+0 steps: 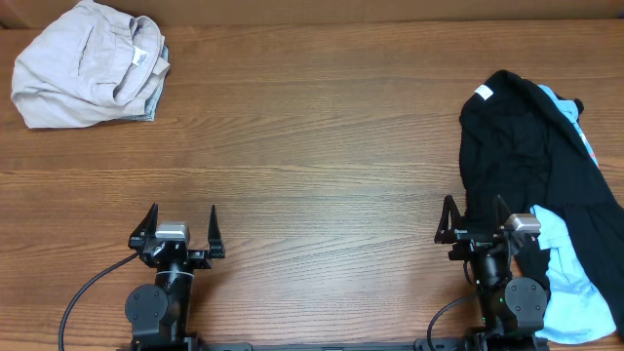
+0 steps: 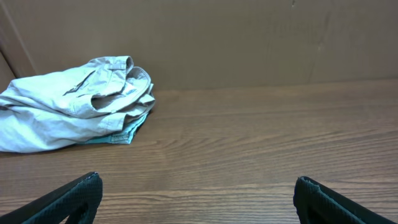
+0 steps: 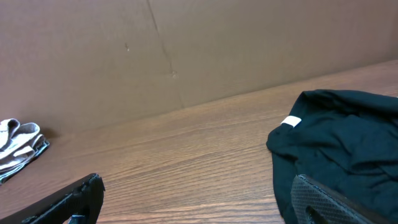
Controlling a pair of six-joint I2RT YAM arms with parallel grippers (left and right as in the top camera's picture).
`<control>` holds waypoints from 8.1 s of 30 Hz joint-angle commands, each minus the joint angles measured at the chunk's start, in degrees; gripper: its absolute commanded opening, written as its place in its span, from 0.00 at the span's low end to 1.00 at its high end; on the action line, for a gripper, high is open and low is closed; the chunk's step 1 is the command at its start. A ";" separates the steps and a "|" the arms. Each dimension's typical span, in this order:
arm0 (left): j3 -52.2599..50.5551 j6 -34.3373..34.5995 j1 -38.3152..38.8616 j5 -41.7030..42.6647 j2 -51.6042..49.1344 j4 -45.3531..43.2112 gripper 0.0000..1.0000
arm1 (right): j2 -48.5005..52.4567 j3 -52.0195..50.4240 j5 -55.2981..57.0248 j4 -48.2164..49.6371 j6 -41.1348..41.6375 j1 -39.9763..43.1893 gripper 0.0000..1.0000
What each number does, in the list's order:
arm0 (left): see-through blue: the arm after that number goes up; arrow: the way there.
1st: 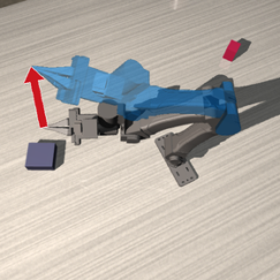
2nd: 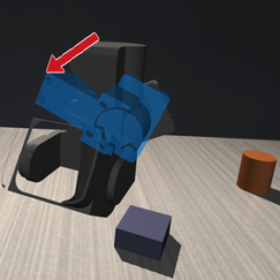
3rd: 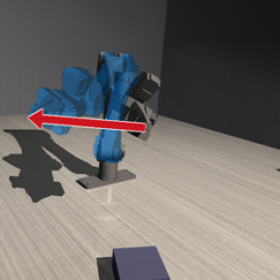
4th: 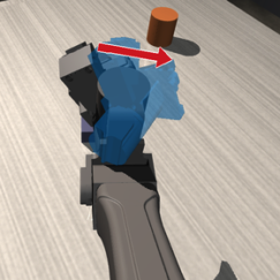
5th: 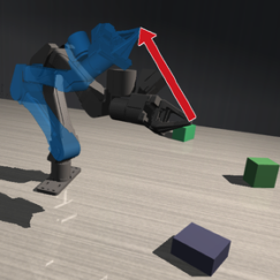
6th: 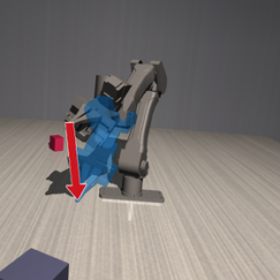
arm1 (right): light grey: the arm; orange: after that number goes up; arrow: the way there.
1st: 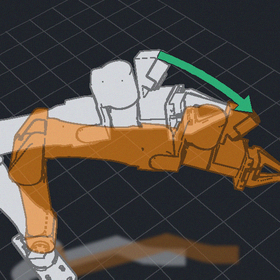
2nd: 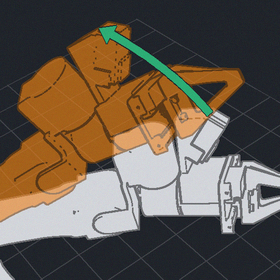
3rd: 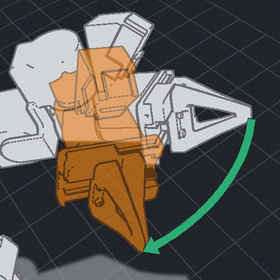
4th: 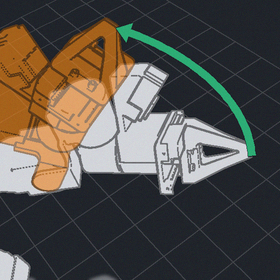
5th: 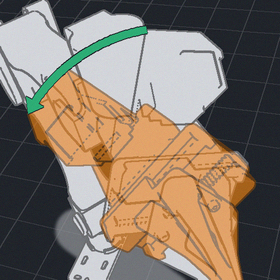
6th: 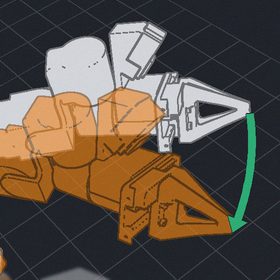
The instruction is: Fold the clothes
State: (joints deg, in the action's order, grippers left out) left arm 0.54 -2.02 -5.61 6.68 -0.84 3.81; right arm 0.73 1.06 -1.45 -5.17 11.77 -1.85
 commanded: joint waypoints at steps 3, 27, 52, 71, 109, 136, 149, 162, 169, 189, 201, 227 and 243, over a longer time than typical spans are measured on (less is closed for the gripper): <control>-0.26 -0.13 0.35 -0.26 0.59 0.00 1.00 | -0.57 -0.61 0.35 0.37 -0.22 0.37 1.00; -0.26 -0.13 0.35 -0.26 0.59 0.00 1.00 | -0.57 -0.61 0.35 0.37 -0.22 0.37 1.00; -0.26 -0.13 0.35 -0.26 0.59 0.00 1.00 | -0.57 -0.61 0.35 0.37 -0.22 0.37 1.00; -0.26 -0.13 0.35 -0.26 0.59 0.00 1.00 | -0.57 -0.61 0.35 0.37 -0.22 0.37 1.00; -0.26 -0.13 0.35 -0.26 0.59 0.00 1.00 | -0.57 -0.61 0.35 0.37 -0.22 0.37 1.00; -0.26 -0.13 0.35 -0.26 0.59 0.00 1.00 | -0.57 -0.61 0.35 0.37 -0.22 0.37 1.00; -0.26 -0.13 0.35 -0.26 0.59 0.00 1.00 | -0.57 -0.61 0.35 0.37 -0.22 0.37 1.00; -0.26 -0.13 0.35 -0.26 0.59 0.00 1.00 | -0.57 -0.61 0.35 0.37 -0.22 0.37 1.00; -0.26 -0.13 0.35 -0.26 0.59 0.00 1.00 | -0.57 -0.61 0.35 0.37 -0.22 0.37 1.00; -0.26 -0.13 0.35 -0.26 0.59 0.00 1.00 | -0.57 -0.61 0.35 0.37 -0.22 0.37 1.00; -0.26 -0.13 0.35 -0.26 0.59 0.00 1.00 | -0.57 -0.61 0.35 0.37 -0.22 0.37 1.00; -0.26 -0.31 0.35 0.09 0.59 -2.64 1.00 | -0.57 -0.59 0.37 2.60 -0.24 0.37 1.00; 7.08 -0.96 0.31 6.91 0.31 -2.64 1.00 | -0.57 5.05 -10.71 12.13 0.83 0.31 1.00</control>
State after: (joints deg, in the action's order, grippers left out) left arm 2.04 -2.07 -5.61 11.88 -0.86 -0.75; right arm 0.73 1.76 -9.26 7.53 12.19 -1.85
